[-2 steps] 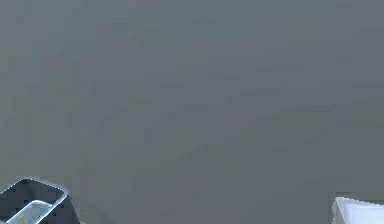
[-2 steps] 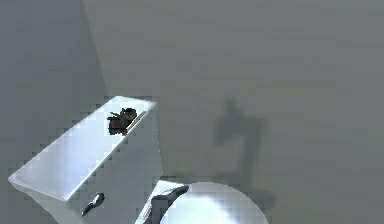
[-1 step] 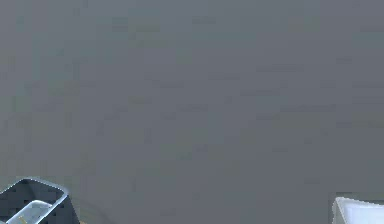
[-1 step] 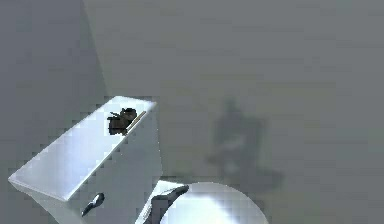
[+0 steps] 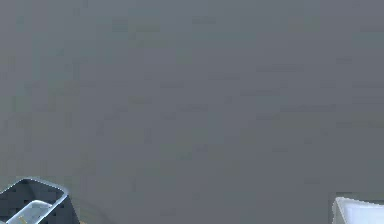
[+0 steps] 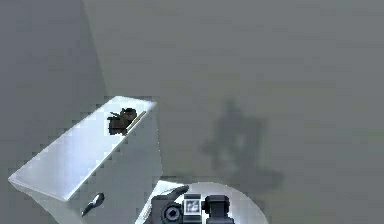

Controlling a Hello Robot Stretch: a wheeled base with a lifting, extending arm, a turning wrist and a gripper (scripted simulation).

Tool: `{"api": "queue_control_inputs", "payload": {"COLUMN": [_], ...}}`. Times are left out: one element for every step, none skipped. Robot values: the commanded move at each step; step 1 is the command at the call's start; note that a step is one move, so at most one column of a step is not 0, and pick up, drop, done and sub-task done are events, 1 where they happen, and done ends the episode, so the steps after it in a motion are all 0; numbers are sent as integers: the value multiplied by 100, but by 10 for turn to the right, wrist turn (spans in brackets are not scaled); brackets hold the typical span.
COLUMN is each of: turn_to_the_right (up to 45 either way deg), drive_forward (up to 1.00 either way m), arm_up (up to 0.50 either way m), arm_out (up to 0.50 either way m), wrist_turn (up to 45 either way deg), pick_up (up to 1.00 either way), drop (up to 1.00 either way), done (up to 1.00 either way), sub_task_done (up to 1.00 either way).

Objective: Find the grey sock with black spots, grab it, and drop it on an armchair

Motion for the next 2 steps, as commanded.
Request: {"api": "queue_control_inputs", "payload": {"turn_to_the_right": [0,0], "drive_forward": [0,0], "arm_up": [0,0], "arm_out": [0,0], "wrist_turn": [450,450], "pick_up": [0,0], "drop": [0,0], "done": [0,0], "sub_task_done": [0,0]}}
